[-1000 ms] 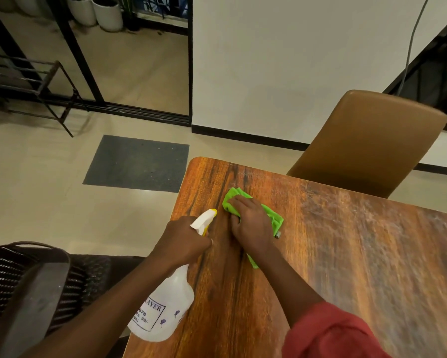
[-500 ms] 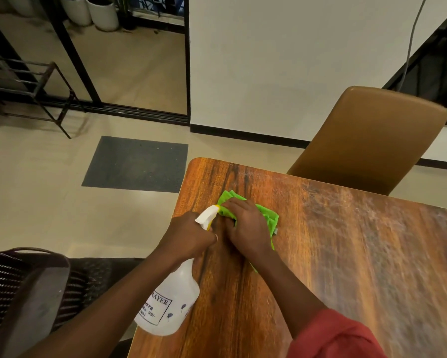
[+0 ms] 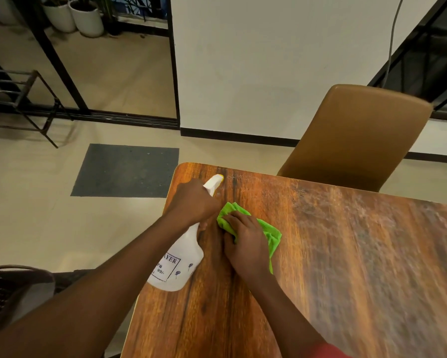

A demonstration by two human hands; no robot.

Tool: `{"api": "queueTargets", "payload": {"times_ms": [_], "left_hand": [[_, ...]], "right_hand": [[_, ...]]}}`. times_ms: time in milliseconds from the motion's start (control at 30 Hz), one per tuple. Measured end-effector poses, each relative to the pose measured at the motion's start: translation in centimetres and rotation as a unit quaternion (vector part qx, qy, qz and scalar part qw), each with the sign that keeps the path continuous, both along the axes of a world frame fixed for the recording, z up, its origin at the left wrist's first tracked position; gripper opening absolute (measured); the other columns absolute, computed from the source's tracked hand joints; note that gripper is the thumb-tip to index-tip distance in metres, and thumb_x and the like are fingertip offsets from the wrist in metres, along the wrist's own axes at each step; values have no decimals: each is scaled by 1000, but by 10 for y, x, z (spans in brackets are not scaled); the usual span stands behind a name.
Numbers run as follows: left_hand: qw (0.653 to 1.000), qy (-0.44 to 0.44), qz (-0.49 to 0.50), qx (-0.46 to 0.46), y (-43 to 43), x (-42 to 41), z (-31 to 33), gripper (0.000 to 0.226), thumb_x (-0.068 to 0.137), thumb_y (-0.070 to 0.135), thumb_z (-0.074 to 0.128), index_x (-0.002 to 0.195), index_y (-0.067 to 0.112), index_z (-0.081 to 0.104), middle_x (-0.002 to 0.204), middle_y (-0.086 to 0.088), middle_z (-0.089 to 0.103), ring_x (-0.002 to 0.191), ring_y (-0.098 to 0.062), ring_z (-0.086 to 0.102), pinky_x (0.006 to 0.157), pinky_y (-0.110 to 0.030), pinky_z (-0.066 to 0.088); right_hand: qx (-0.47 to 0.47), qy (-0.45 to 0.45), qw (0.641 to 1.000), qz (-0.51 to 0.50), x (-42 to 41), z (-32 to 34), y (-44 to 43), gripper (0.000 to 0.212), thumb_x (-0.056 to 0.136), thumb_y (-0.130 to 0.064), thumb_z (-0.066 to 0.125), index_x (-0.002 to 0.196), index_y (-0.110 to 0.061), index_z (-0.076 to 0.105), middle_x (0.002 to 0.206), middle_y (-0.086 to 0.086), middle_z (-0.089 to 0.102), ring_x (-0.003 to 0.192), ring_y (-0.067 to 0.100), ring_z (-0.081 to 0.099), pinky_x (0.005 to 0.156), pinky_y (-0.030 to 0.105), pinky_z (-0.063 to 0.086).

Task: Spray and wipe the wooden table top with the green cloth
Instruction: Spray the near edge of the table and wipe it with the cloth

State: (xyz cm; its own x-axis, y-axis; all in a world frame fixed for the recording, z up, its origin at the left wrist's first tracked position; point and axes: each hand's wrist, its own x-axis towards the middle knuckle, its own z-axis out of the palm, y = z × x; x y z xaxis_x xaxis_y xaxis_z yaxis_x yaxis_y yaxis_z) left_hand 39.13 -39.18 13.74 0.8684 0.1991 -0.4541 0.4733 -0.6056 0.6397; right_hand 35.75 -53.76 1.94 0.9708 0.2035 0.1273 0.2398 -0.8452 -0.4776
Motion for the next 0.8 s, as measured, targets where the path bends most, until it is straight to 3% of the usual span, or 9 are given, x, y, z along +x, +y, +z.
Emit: {"api": "queueTargets", "payload": {"times_ms": [133,267,400,533,633,800], "left_hand": [[999,17,-29,4,-2,-3,-5,36,83,13,65,116,4,54,97,-14,61,65,-25,60,48,-25,43],[999,32,-31,11,2,-13,-14,38,83,13,66,118,5,54,99,-12,61,80,-27,63,65,-33,52],[999,40,-7,-17,8,-23,-20,31,84,19,70,106,13,49,82,0,52,61,-15,54,55,-25,45],[999,31,21,-11,11,-23,-19,38,86,15,68,119,8,52,89,-4,53,77,-20,54,59,-24,43],[999,25,20,2,9,-21,-17,45,86,16,68,126,5,50,98,-6,52,87,-21,53,59,-22,41],[1000,-5,15,-1,6,-18,-12,40,85,20,69,120,7,55,96,-7,56,84,-23,57,71,-33,49]], "right_hand": [[9,-9,1000,5,4,-1,-2,44,74,-10,69,117,-17,68,121,-1,64,115,19,54,93,32,45],[6,-19,1000,9,1,1,1,39,79,-21,57,116,-16,68,119,-1,65,114,20,54,92,31,46],[-16,-27,999,25,2,0,1,37,79,-16,62,115,-15,68,120,-1,65,113,22,56,91,36,48],[-11,-38,997,70,8,10,7,43,83,-30,44,113,-13,69,118,0,66,109,22,56,88,35,49],[-13,-32,997,68,6,5,7,38,82,-24,53,115,-14,68,120,0,65,110,22,56,89,36,49],[-17,-30,993,110,-4,-1,4,43,74,-17,66,117,-17,66,119,-2,64,109,21,55,86,34,49]]}}
